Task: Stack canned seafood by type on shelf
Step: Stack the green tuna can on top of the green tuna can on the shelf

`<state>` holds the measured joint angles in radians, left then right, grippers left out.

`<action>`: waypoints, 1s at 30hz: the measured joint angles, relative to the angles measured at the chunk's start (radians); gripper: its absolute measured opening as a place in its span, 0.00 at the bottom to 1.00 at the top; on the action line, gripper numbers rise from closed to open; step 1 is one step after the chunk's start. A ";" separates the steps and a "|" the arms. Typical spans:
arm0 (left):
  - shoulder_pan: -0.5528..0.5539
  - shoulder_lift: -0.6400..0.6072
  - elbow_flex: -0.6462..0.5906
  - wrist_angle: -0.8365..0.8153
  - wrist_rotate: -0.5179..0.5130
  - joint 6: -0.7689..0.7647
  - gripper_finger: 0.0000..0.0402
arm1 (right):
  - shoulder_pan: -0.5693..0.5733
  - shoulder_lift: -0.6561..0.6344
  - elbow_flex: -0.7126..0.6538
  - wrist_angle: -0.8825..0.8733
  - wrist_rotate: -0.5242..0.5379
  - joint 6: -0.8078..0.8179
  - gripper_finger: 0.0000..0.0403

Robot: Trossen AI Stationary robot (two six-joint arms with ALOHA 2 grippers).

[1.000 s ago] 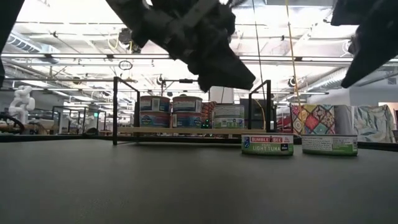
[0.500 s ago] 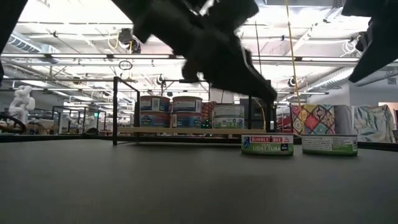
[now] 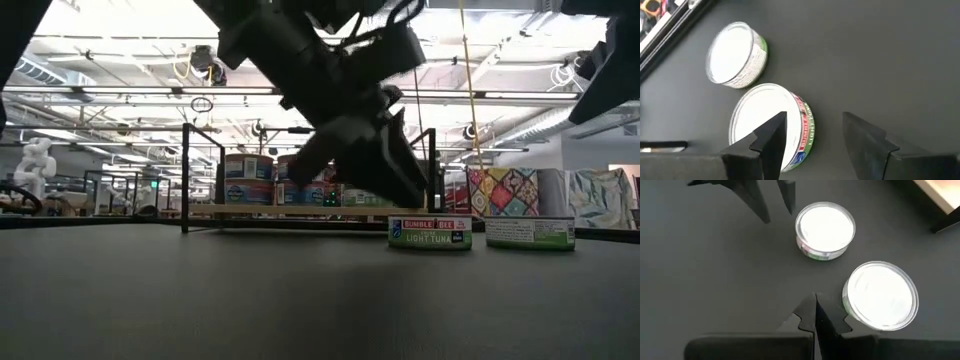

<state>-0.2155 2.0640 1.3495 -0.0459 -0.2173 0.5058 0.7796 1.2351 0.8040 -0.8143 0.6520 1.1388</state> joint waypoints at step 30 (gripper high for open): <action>0.080 0.029 0.000 -0.069 -0.050 0.086 0.48 | 0.012 0.067 0.000 0.063 0.004 -0.015 0.00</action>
<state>-0.1360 2.0933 1.3491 -0.1147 -0.2668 0.5915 0.7918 1.3025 0.8040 -0.7511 0.6563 1.1233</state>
